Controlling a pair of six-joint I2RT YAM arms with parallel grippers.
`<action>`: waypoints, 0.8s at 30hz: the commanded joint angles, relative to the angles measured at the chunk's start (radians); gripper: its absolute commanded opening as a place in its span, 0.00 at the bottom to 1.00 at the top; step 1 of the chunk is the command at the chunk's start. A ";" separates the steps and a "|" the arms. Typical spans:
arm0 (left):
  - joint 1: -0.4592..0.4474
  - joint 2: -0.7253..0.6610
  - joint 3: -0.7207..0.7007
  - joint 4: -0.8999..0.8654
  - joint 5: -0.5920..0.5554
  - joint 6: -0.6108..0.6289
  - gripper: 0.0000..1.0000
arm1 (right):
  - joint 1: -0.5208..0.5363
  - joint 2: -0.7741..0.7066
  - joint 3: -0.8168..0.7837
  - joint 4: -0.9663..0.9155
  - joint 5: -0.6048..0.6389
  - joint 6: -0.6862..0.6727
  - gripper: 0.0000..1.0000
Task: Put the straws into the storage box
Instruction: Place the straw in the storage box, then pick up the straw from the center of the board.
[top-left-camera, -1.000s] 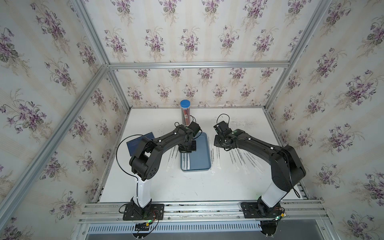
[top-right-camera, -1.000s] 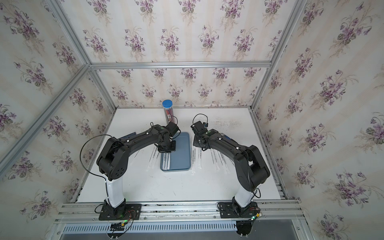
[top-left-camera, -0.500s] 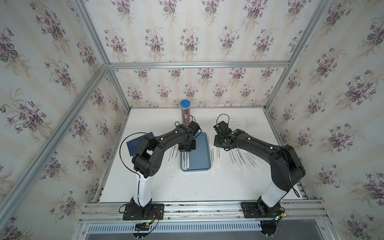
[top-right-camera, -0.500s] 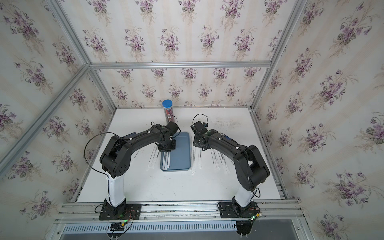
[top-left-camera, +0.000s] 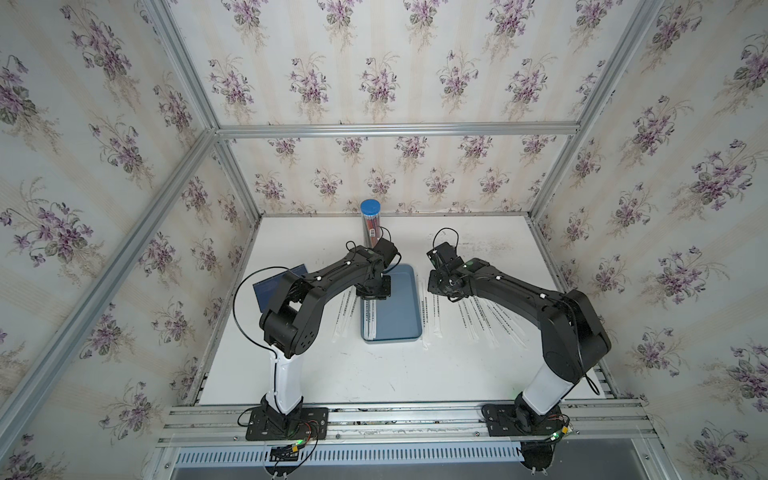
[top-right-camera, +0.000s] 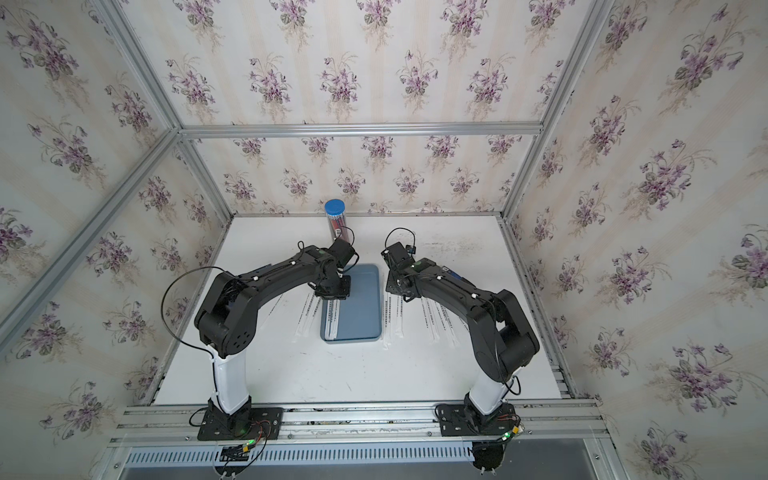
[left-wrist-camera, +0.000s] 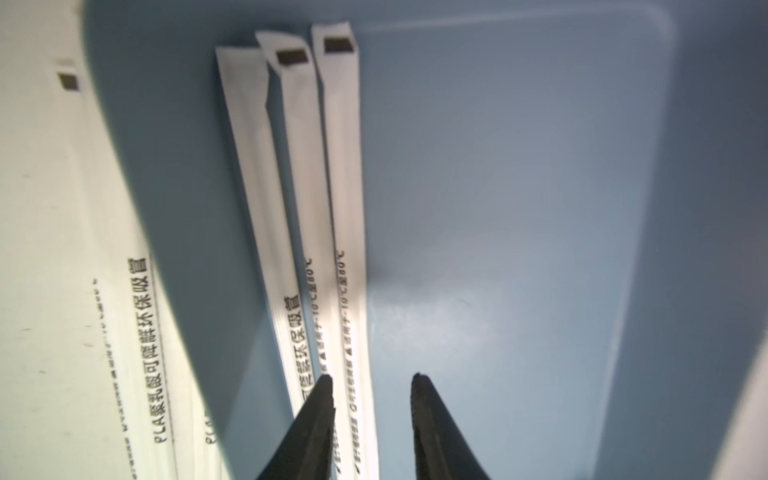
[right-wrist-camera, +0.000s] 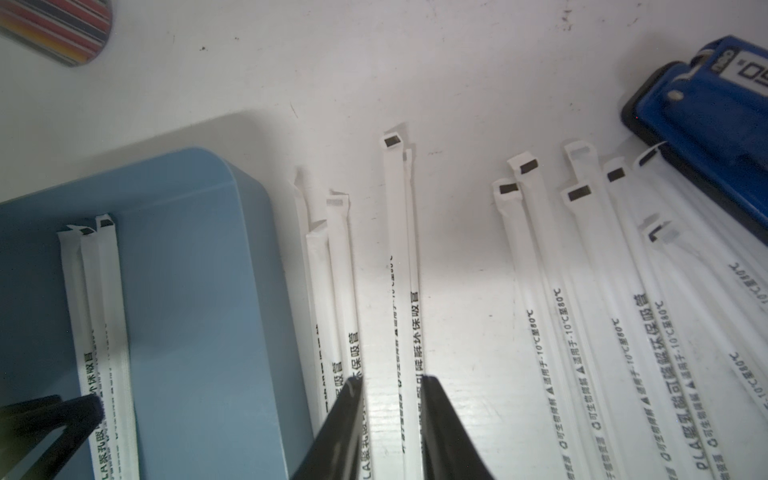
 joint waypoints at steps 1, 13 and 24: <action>0.002 -0.099 0.006 -0.038 0.033 0.034 0.41 | 0.000 0.000 0.005 0.015 0.002 0.003 0.29; 0.317 -0.384 -0.296 -0.020 -0.220 0.289 0.73 | 0.019 0.058 0.067 -0.021 -0.041 -0.035 0.50; 0.511 -0.161 -0.228 0.001 -0.035 0.392 0.59 | 0.023 0.039 0.100 -0.035 -0.036 -0.052 0.43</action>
